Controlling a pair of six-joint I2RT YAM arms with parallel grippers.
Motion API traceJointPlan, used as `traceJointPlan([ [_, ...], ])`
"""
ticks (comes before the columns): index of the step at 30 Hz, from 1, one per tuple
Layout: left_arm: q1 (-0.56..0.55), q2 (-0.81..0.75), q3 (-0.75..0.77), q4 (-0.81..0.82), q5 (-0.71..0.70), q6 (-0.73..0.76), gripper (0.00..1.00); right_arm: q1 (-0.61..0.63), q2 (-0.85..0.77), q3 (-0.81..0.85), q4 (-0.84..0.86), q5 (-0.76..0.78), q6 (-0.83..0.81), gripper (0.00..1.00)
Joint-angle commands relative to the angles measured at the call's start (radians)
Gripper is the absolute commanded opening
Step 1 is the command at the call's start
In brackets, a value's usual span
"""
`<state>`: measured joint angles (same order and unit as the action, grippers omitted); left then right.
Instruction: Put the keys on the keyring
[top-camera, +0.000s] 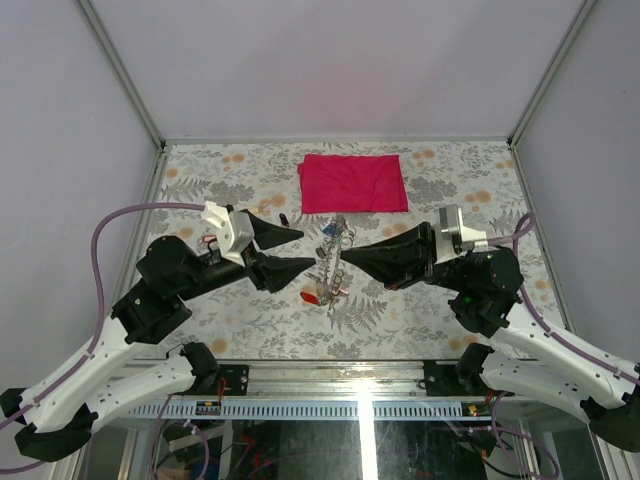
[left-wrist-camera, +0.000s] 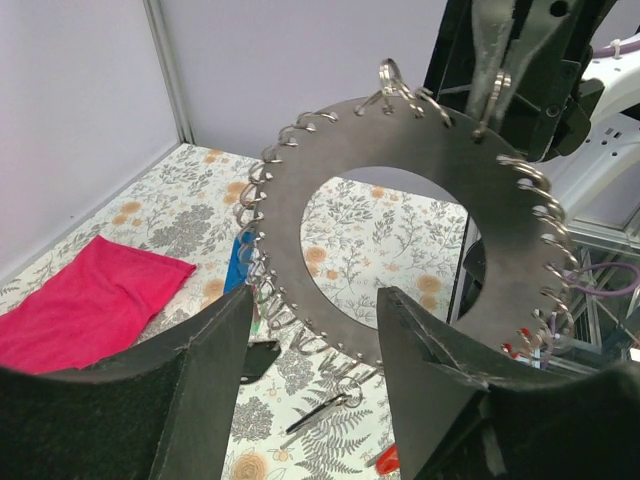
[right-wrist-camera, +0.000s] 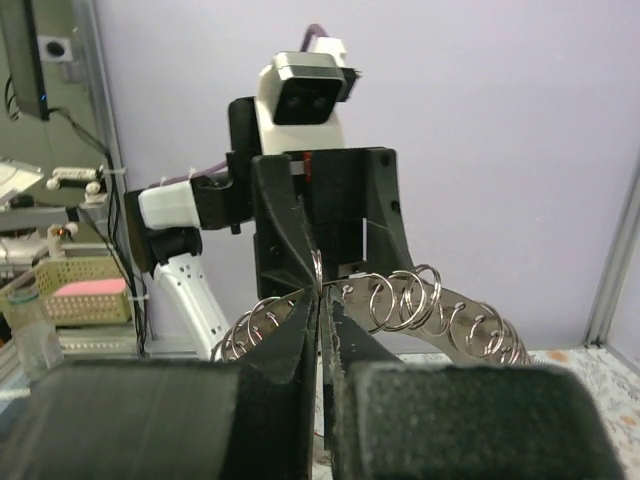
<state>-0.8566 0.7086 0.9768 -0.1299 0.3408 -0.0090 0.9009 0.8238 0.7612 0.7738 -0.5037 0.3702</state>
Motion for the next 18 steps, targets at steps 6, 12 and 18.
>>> traceJointPlan([
  [6,-0.002,-0.052,-0.065,-0.019,-0.020,0.039,0.56,-0.002,-0.035,0.095,-0.198,-0.240,-0.512,0.03],
  [12,-0.002,-0.098,-0.112,-0.037,-0.055,0.042,0.57,-0.001,-0.026,0.156,-0.349,-0.290,-0.754,0.02],
  [18,-0.002,-0.110,-0.145,-0.040,-0.078,0.018,0.57,0.000,-0.032,0.201,-0.555,-0.329,-1.013,0.01],
])
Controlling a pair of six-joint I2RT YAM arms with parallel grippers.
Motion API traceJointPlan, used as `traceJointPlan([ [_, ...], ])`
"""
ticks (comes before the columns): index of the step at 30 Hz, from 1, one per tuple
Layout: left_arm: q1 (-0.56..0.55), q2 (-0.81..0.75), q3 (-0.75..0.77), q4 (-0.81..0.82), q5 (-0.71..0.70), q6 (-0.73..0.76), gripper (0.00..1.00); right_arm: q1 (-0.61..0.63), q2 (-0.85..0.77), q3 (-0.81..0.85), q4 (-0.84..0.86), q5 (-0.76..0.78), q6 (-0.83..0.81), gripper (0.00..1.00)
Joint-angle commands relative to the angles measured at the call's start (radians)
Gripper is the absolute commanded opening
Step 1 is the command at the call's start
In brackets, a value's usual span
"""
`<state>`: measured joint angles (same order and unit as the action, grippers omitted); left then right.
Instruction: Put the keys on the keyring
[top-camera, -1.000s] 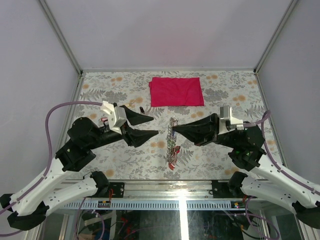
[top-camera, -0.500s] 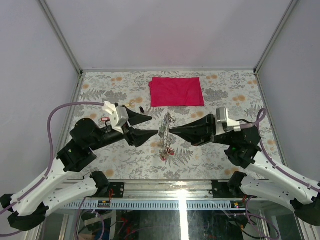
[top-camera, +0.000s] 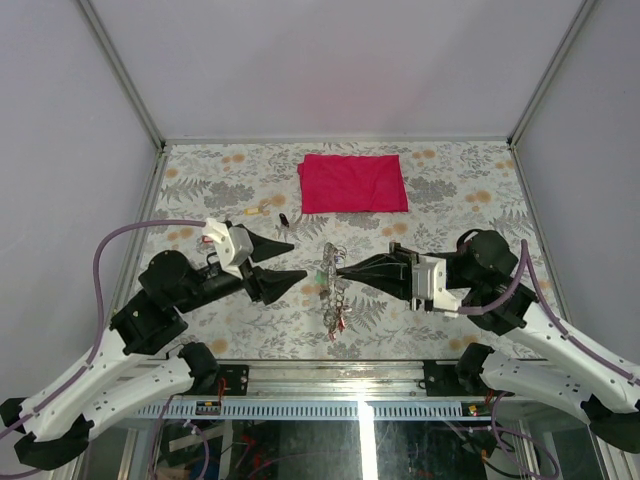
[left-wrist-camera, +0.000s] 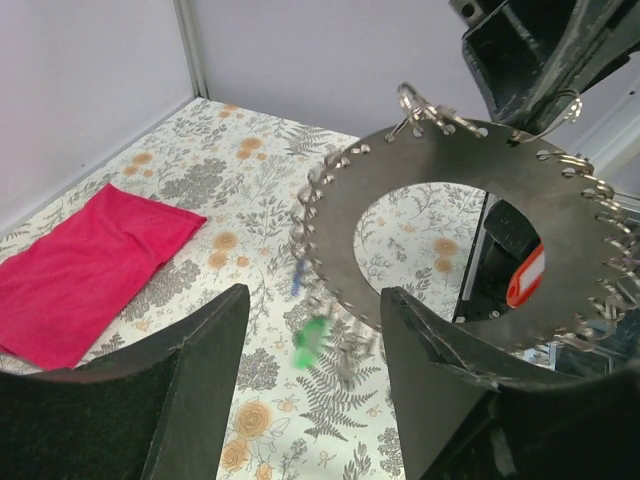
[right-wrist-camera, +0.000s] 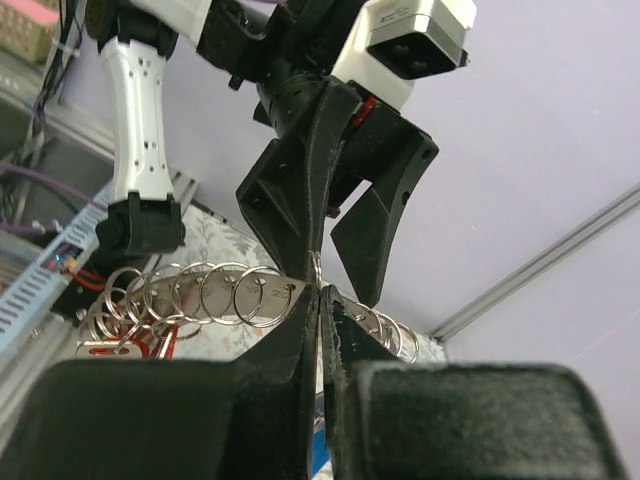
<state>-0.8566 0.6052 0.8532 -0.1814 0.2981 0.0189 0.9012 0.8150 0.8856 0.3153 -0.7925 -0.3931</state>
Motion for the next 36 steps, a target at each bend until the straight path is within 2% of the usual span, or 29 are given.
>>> traceJointPlan([
  [1,-0.003,-0.007,-0.026,0.012,-0.037,-0.012,0.57,0.000,-0.024,0.085,-0.126,-0.044,-0.281,0.01],
  [13,-0.001,0.044,-0.028,-0.021,-0.101,-0.038,0.58,0.002,-0.018,0.141,-0.248,-0.009,-0.373,0.00],
  [19,0.037,0.098,-0.021,-0.053,-0.213,-0.085,0.60,0.002,-0.008,0.155,-0.363,0.188,-0.350,0.00],
  [22,0.133,0.149,-0.010,-0.075,-0.164,-0.115,0.60,0.002,0.012,0.180,-0.431,0.289,-0.233,0.00],
  [25,0.289,0.202,-0.010,-0.084,-0.096,-0.161,0.60,0.002,0.032,0.218,-0.522,0.403,-0.112,0.00],
  [30,0.484,0.317,0.007,-0.130,-0.062,-0.189,0.60,0.002,0.039,0.247,-0.650,0.534,0.000,0.00],
  [36,0.642,0.451,0.010,-0.128,-0.069,-0.206,0.60,0.001,0.005,0.188,-0.641,0.618,0.162,0.00],
])
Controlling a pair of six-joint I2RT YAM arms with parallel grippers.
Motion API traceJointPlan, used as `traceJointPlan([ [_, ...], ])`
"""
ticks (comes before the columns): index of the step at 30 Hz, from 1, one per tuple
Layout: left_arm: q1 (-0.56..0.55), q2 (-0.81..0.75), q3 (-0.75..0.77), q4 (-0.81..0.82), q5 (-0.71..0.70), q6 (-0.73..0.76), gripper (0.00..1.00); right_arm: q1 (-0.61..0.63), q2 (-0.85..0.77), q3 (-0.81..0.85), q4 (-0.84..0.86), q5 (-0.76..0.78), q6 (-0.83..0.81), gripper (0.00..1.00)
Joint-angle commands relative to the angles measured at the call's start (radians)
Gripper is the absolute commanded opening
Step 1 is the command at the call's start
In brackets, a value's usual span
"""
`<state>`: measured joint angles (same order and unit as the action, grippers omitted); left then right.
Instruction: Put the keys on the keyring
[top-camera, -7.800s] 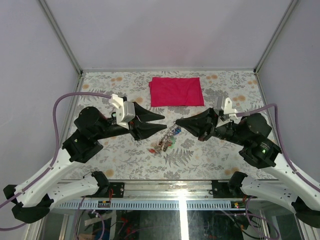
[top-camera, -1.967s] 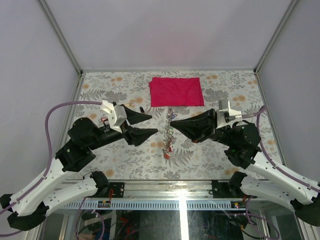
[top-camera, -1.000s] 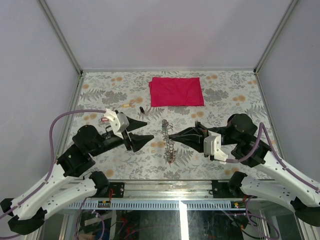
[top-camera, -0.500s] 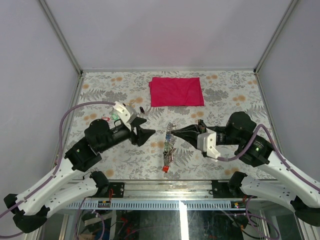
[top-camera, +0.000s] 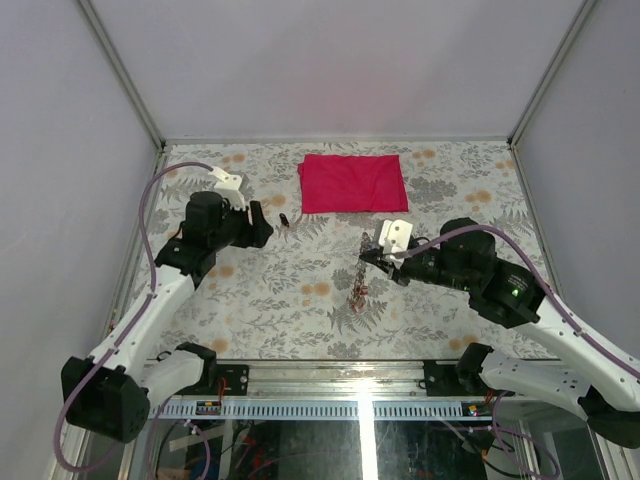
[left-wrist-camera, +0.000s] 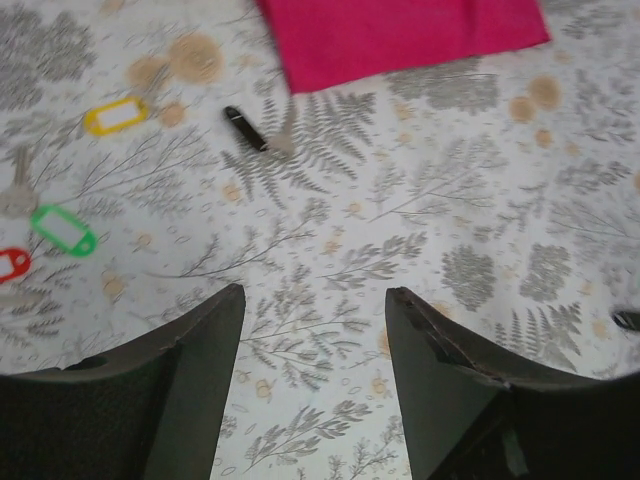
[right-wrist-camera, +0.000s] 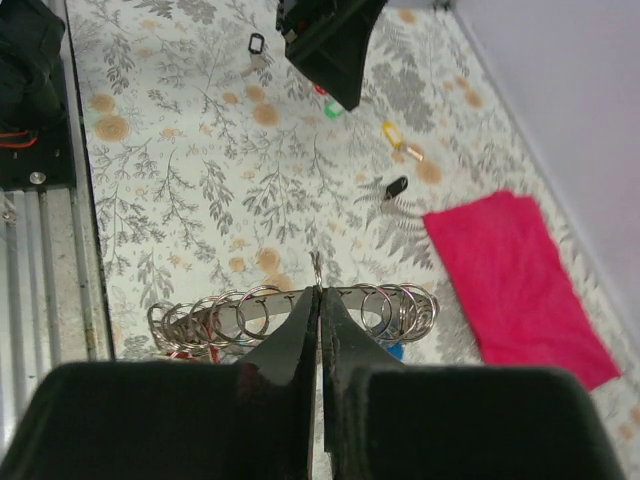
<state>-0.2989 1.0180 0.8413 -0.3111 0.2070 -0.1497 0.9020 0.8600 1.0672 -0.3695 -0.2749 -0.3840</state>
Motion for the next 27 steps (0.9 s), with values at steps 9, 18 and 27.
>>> traceJointPlan([
  [9,0.241,0.113,0.001,0.028,-0.083,-0.100,0.61,0.000,-0.031,-0.047,-0.001,0.198,0.339,0.01],
  [18,0.360,0.353,0.074,0.102,-0.005,-0.035,0.61,0.001,-0.059,-0.094,-0.004,0.160,0.364,0.01],
  [27,0.492,0.563,0.185,0.105,0.040,-0.025,0.54,0.001,-0.059,-0.105,-0.001,0.138,0.384,0.01],
])
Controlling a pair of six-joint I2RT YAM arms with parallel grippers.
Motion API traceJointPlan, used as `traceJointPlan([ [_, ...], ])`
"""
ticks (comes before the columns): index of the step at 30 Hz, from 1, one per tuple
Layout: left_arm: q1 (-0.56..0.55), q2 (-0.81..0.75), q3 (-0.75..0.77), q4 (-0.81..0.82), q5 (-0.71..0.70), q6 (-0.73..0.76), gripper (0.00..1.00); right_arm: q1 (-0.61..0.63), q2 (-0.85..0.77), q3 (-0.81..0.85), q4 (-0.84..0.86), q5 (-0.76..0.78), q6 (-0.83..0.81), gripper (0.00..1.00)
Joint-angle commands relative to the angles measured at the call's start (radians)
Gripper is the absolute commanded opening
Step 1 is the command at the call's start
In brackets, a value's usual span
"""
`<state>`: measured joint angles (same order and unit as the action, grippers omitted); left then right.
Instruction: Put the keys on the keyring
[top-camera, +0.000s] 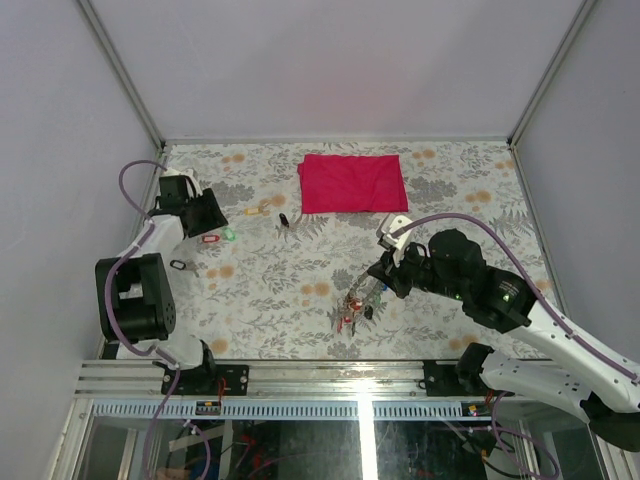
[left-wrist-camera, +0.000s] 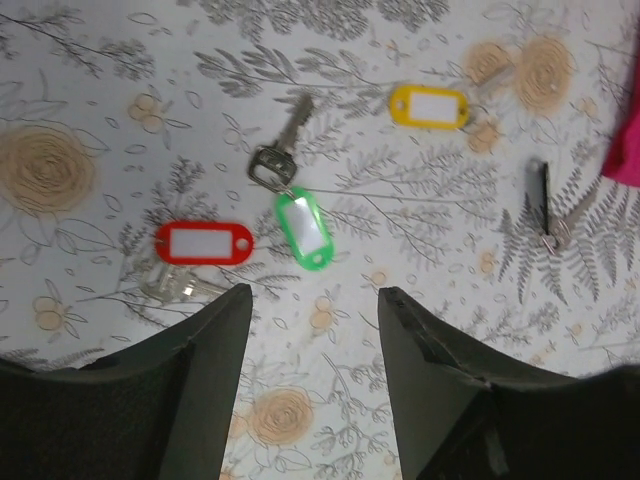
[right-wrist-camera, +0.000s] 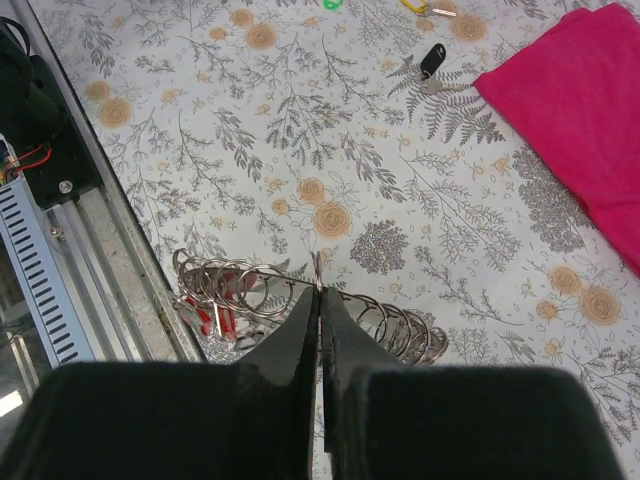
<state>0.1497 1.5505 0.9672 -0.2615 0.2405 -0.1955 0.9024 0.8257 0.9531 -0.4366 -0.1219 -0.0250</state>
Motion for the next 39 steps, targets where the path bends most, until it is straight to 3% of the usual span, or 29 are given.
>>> traceJointPlan([
  [1,0.059,0.037,0.063,0.051,-0.007,0.021,0.54,0.000,-0.027,0.008,0.066,-0.016,0.026,0.01],
  [5,0.124,0.047,0.063,0.033,-0.064,0.045,0.53,0.001,-0.032,0.003,0.067,-0.020,0.031,0.01],
  [9,0.169,0.085,0.080,-0.007,-0.024,0.066,0.52,0.000,-0.029,0.000,0.068,-0.028,0.033,0.01],
  [18,0.173,0.161,0.077,0.007,0.016,0.012,0.55,0.001,-0.008,0.005,0.066,-0.049,0.033,0.01],
  [30,0.212,0.240,0.121,-0.049,0.123,0.108,0.62,0.000,-0.007,0.014,0.065,-0.052,0.034,0.01],
  [39,0.224,0.291,0.140,-0.056,0.190,0.138,0.60,0.001,-0.003,0.021,0.056,-0.061,0.030,0.01],
])
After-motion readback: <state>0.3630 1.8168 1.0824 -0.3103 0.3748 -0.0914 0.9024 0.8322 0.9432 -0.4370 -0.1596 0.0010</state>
